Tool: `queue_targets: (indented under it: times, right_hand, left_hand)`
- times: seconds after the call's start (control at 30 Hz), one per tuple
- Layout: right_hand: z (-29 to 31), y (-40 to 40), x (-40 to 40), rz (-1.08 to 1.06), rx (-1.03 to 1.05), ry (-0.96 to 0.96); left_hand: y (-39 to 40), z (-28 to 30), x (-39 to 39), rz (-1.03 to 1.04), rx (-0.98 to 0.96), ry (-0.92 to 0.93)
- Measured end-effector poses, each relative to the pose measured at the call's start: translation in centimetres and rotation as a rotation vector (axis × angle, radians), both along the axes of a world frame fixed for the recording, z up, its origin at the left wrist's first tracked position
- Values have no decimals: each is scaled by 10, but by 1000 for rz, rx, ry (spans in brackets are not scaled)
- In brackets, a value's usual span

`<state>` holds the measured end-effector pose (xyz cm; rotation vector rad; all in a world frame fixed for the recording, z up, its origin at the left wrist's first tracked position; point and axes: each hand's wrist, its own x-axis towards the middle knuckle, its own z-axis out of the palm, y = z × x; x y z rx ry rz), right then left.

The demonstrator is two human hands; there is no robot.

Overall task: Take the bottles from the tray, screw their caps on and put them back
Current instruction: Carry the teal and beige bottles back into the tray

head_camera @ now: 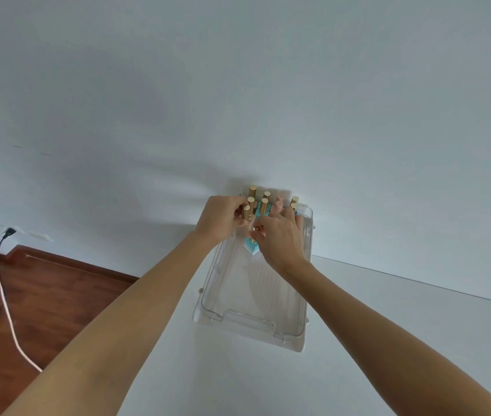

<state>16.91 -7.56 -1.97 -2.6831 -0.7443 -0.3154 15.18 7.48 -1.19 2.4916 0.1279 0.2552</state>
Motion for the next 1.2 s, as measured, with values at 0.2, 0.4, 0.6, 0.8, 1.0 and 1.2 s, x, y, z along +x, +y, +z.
queue_targets:
  times: [0.2,0.4,0.6,0.8,1.0,1.2]
  right_hand:
    - [3,10,9,-35,-25,-17]
    - [6,14,18,-77,-72,-47]
    - [6,15,26,-97,-84,-56]
    - [6,13,33,-102,-57,-36]
    - [6,15,39,-85,-22,-33]
    - [5,13,44,-80,-29,-30]
  left_hand:
    - [5,2,3,32,150,-14]
    - [7,4,7,-4,185,43]
    - [10,17,14,-178,175,70]
    - [11,14,17,-140,144,104]
    - [8,9,25,-77,123,73]
    - [5,-1,28,-73,22,2]
